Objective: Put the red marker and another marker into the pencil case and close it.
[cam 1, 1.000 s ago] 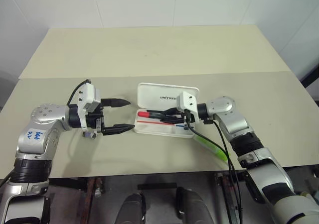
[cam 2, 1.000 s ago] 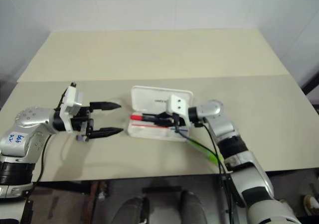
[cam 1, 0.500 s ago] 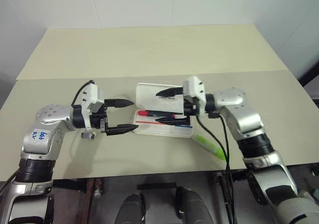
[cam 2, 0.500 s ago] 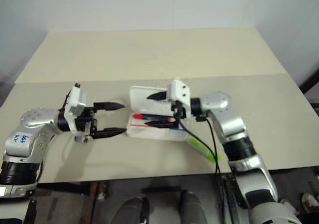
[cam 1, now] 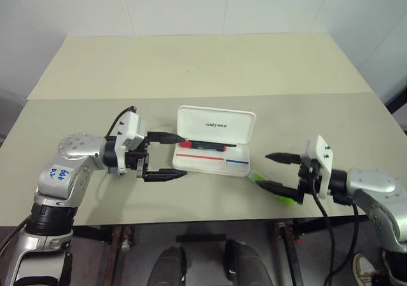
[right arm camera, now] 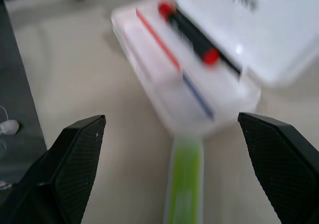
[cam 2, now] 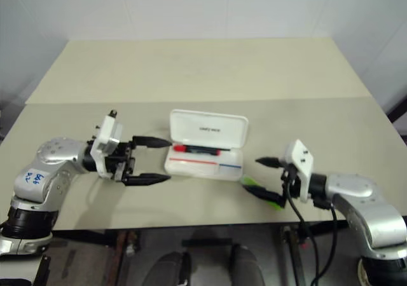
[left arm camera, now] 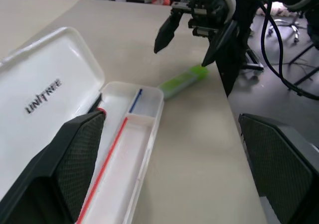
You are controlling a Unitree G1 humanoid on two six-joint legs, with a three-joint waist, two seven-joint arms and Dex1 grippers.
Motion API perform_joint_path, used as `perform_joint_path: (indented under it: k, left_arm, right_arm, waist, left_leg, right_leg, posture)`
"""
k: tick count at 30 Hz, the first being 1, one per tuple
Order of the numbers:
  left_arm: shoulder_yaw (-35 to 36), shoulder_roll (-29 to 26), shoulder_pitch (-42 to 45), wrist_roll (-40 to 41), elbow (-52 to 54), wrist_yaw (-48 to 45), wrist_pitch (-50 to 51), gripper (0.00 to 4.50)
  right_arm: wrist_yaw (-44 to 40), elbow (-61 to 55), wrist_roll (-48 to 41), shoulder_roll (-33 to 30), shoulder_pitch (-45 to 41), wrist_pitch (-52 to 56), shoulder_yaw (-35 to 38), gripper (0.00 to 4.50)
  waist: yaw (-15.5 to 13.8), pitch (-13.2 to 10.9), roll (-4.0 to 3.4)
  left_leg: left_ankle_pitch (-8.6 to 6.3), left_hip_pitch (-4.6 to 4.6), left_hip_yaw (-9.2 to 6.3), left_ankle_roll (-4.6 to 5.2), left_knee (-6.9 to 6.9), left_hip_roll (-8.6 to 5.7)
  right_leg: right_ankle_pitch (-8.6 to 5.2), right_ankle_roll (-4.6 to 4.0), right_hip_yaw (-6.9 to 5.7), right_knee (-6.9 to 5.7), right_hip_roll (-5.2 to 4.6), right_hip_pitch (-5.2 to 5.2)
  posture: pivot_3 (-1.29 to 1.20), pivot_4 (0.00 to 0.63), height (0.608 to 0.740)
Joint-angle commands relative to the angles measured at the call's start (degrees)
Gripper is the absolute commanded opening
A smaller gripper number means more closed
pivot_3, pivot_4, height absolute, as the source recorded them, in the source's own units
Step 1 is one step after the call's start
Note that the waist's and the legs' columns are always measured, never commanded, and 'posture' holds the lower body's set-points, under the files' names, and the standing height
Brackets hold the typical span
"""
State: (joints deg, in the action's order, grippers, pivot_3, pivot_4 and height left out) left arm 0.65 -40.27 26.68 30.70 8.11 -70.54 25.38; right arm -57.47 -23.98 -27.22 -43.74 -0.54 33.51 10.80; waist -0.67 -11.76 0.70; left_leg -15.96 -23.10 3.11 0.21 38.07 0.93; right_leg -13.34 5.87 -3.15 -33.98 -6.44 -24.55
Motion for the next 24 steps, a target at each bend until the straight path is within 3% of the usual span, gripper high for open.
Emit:
perform_joint_path:
  k: [1,10,13,20,24]
  left_arm:
    - [-0.6,0.2,1.4,0.0,-0.3,-1.1,-1.3,4.5]
    - [-0.7,0.1,3.0,0.0,-1.0,-1.5,-1.6,4.5]
    - [-0.4,-0.2,3.1,-0.1,-1.0,-1.4,-1.6,4.5]
    - [0.1,-0.9,3.1,-0.1,-1.2,-1.4,-2.1,4.5]
    - [0.1,-1.0,2.8,-0.3,-1.3,-1.4,-2.7,4.5]
  right_arm:
    - [0.0,0.8,-0.2,-0.4,2.6,-3.2,2.9,4.48]
    - [1.0,9.7,3.2,1.5,9.2,-10.7,1.8,4.48]
    - [1.0,14.0,4.2,2.3,8.8,-13.9,1.0,3.82]
    - [-0.5,17.3,5.3,3.4,5.6,-20.2,-2.0,1.23]
    - [-0.1,17.4,6.0,3.0,3.5,-21.4,-2.5,1.12]
  waist:
    - [0.0,0.0,0.0]
    - [-0.5,0.0,0.04]
    - [-0.6,0.1,0.14]
    - [-0.7,0.2,0.33]
    - [0.1,0.2,0.36]
  left_leg:
    - [0.01,0.0,0.01,0.01,0.02,0.0]
    - [0.04,0.01,0.07,0.06,0.08,-0.01]
    - [0.05,0.03,0.06,0.07,0.11,0.0]
    - [0.08,0.04,0.06,0.1,0.14,0.01]
    - [0.09,0.08,0.09,0.07,0.11,0.09]
  right_leg:
    - [0.0,0.0,0.01,0.01,0.0,0.0]
    - [0.02,0.01,0.11,0.07,0.02,0.03]
    - [0.02,0.01,0.11,0.08,0.03,0.08]
    - [0.01,-0.1,0.12,0.13,0.02,0.12]
    - [0.05,-0.08,0.15,0.1,0.09,0.11]
  posture:
    - [0.0,0.15,0.74]
    - [0.0,0.15,0.74]
    - [0.0,0.15,0.74]
    - [0.0,0.15,0.74]
    - [0.0,0.15,0.74]
